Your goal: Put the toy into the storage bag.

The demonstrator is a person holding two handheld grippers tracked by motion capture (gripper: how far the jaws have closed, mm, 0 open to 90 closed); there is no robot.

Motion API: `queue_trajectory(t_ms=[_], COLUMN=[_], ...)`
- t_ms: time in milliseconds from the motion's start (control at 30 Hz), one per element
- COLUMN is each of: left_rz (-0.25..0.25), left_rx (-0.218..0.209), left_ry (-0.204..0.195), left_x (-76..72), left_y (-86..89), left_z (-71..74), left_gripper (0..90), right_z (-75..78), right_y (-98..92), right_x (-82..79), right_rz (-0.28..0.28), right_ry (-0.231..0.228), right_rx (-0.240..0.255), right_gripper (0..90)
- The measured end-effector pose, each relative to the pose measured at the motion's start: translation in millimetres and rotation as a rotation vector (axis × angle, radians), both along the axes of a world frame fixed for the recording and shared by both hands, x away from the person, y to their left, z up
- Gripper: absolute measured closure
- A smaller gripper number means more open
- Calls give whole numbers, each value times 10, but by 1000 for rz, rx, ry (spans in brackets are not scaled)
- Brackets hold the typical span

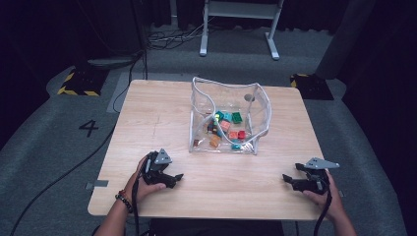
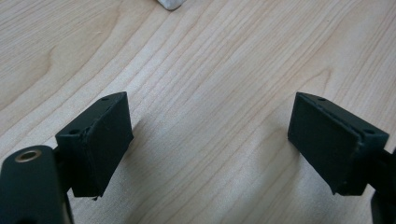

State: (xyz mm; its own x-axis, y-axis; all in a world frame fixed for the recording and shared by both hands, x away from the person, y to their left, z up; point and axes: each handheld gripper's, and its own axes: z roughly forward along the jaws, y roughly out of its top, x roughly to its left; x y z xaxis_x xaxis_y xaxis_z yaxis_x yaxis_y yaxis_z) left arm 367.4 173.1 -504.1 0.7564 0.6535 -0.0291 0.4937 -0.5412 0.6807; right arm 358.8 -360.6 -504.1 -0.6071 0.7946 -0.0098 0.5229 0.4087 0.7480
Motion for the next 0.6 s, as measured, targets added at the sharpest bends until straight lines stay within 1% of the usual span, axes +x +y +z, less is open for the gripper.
queue_trajectory(t_ms=[33, 67, 233, 267, 600], left_rz=[2, -1, -1, -2, -2], left_rx=[-5, 1, -4, 2, 3], left_ry=[6, -1, 5, 1, 0], left_x=[-3, 0, 8, 11, 12], left_y=[-3, 1, -2, 1, 0], left_z=[-2, 1, -1, 2, 2], left_gripper=[140, 139, 137, 137, 137], right_z=[1, 0, 0, 0, 0], right_y=[0, 0, -1, 0, -1], right_x=[0, 0, 0, 0, 0], right_rz=[0, 0, 0, 0, 0], right_ry=[1, 0, 1, 0, 1], right_rx=[1, 0, 1, 1, 1], right_gripper=[228, 228, 229, 228, 229])
